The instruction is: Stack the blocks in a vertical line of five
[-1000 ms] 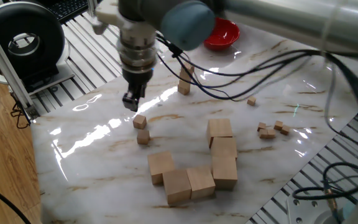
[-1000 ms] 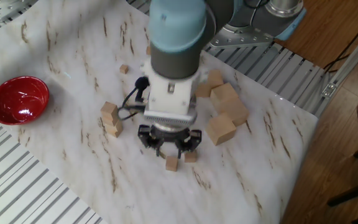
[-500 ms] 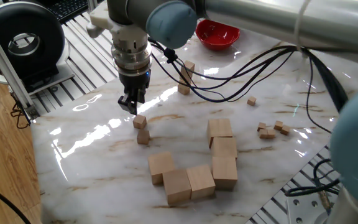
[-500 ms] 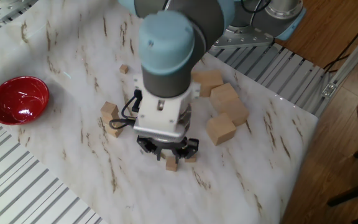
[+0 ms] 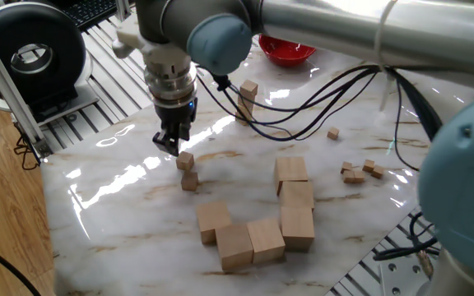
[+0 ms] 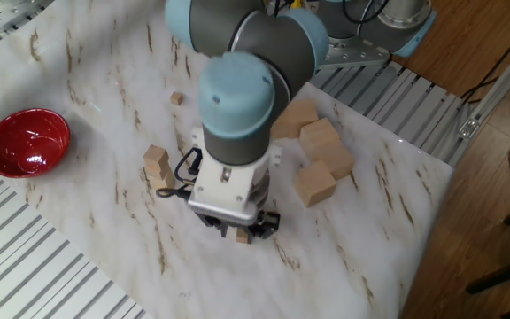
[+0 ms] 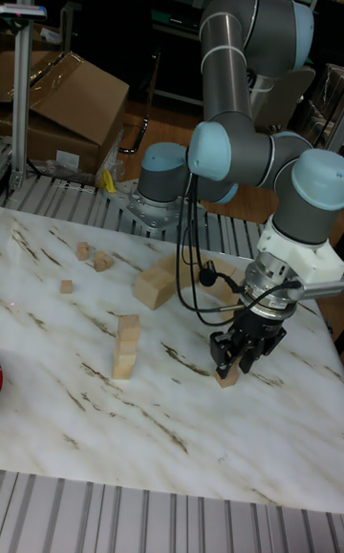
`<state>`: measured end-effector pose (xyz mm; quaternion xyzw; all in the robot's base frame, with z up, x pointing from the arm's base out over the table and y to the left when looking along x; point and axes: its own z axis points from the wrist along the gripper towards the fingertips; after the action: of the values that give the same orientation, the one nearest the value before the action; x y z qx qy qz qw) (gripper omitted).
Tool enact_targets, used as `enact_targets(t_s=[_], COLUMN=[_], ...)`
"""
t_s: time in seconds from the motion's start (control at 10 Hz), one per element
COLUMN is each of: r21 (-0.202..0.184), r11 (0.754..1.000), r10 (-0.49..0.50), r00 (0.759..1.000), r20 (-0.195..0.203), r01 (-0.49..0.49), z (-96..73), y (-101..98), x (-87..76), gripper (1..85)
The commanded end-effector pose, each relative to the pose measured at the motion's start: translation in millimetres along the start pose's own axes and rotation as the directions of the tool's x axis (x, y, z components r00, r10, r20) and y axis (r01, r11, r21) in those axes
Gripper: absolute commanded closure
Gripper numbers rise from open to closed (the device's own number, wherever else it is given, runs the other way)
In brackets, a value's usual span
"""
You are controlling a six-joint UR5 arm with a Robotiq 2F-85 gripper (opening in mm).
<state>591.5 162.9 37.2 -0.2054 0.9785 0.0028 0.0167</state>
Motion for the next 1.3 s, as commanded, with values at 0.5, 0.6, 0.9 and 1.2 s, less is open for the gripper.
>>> enact_targets(t_s=[0.5, 0.6, 0.9, 1.2], r21=[0.007, -0.012, -0.02, -0.029], r11=[1.0, 1.0, 1.0, 0.999], r10=[-0.015, -0.011, -0.016, -0.027], r00=[1.0, 1.0, 1.0, 0.999], r20=[0.008, 0.015, 0.018, 0.027], r01=[0.015, 0.012, 0.016, 0.028], z=[15.9, 18.0, 15.7, 17.9], y=[-3.6, -1.2, 0.8, 0.7], x=[-4.4, -1.8, 0.4, 5.5], gripper=[40.3, 39.7, 37.3, 37.3])
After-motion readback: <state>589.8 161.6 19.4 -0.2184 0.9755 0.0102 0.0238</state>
